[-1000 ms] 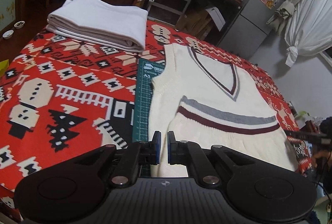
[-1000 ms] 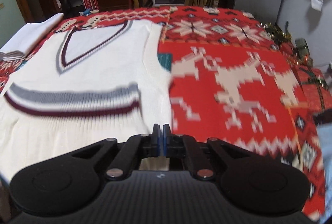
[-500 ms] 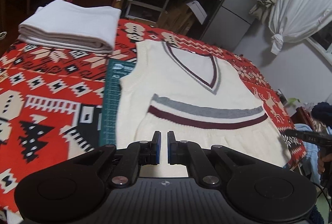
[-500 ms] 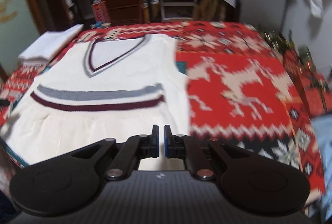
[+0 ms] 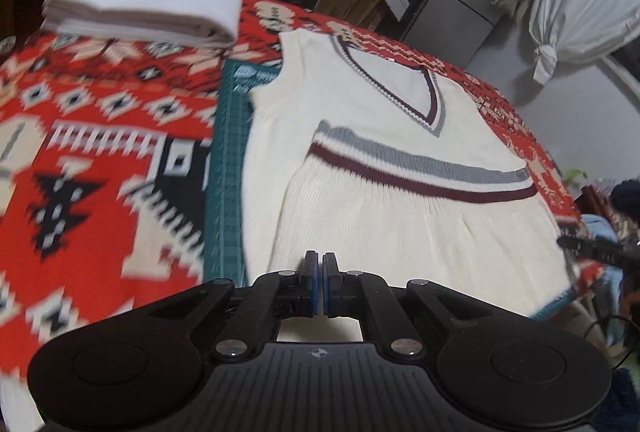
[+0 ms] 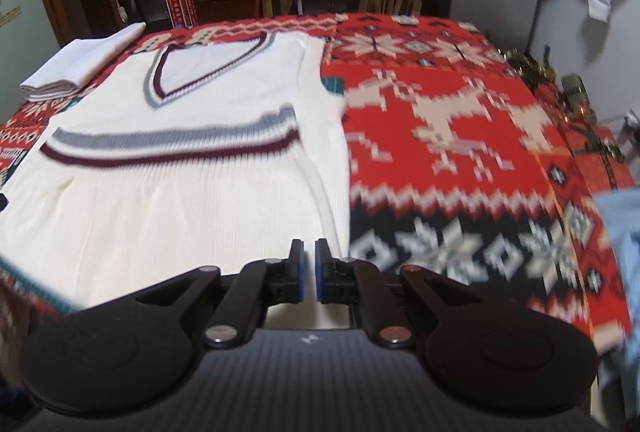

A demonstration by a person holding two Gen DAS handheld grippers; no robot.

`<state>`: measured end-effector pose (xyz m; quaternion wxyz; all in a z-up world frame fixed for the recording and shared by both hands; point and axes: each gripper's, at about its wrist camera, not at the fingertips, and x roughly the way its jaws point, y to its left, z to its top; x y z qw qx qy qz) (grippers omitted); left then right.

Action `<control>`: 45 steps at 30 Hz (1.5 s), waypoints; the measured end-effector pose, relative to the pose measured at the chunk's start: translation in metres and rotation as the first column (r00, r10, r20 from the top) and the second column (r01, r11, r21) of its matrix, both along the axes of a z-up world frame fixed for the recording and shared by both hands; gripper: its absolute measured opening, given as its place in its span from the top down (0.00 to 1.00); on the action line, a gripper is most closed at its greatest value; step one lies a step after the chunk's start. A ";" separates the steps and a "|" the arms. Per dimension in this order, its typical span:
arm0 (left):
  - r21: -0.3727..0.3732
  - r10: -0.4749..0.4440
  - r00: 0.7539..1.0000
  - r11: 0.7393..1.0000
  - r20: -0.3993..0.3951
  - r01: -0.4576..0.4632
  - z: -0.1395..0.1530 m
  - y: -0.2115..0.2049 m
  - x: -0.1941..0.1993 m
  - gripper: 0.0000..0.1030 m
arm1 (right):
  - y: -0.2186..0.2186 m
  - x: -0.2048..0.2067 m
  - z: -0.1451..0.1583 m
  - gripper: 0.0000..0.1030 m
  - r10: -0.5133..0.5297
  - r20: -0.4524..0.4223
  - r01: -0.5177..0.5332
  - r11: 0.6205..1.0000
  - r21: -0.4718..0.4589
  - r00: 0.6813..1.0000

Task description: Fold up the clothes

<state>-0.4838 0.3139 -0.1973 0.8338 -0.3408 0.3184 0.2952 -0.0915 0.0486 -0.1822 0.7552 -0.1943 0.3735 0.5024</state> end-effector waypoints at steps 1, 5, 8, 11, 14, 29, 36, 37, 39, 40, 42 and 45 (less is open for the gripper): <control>-0.009 0.003 1.000 1.000 -0.002 -0.003 0.001 -0.002 -0.004 0.96 | -0.007 -0.001 0.000 0.96 -0.008 -0.010 0.008 1.000 -0.004 1.000; -0.023 0.016 0.999 1.000 -0.029 -0.017 0.007 -0.010 -0.016 0.96 | -0.030 -0.003 0.005 0.96 -0.047 -0.057 0.047 0.999 0.002 0.997; 0.000 0.026 0.999 1.000 -0.038 -0.026 0.016 -0.017 -0.024 0.85 | -0.042 -0.004 0.010 0.85 -0.082 -0.066 0.084 0.996 0.020 0.994; 0.039 0.031 0.997 0.999 -0.068 -0.028 0.021 -0.021 -0.028 0.66 | -0.048 0.001 0.010 0.79 -0.118 -0.073 0.120 0.992 0.032 0.990; 0.042 0.035 0.995 0.999 -0.097 -0.031 0.017 -0.020 -0.029 0.66 | -0.050 0.006 0.008 0.71 -0.131 -0.092 0.134 0.990 0.030 0.987; 0.085 -0.007 0.987 0.996 -0.160 0.021 0.010 -0.028 -0.016 0.94 | -0.050 0.007 -0.001 0.91 -0.093 -0.152 0.099 0.995 0.031 0.984; 0.091 -0.008 0.985 0.996 -0.170 0.023 0.023 -0.032 -0.024 0.95 | -0.058 -0.004 0.014 0.93 -0.069 -0.147 0.072 0.997 0.019 0.987; 0.086 -0.011 0.985 0.996 -0.170 0.026 0.024 -0.033 -0.026 0.95 | -0.060 -0.006 0.015 0.93 -0.068 -0.150 0.071 0.997 0.015 0.986; 0.066 -0.018 0.984 0.997 -0.179 0.031 0.021 -0.034 -0.029 0.95 | -0.064 -0.009 0.015 0.93 -0.068 -0.160 0.069 0.998 0.001 0.985; 0.055 -0.023 0.983 0.998 -0.184 0.033 0.019 -0.034 -0.030 0.95 | -0.066 -0.009 0.013 0.93 -0.070 -0.168 0.070 0.998 -0.008 0.983; 0.046 -0.011 0.983 0.999 -0.184 0.020 0.017 -0.033 -0.032 0.93 | -0.064 -0.015 0.018 0.91 -0.053 -0.139 0.053 0.999 -0.006 0.989; 0.061 0.004 0.984 0.998 -0.178 0.007 0.023 -0.034 -0.035 0.92 | -0.059 -0.024 0.026 0.91 -0.022 -0.085 0.023 1.000 0.000 0.996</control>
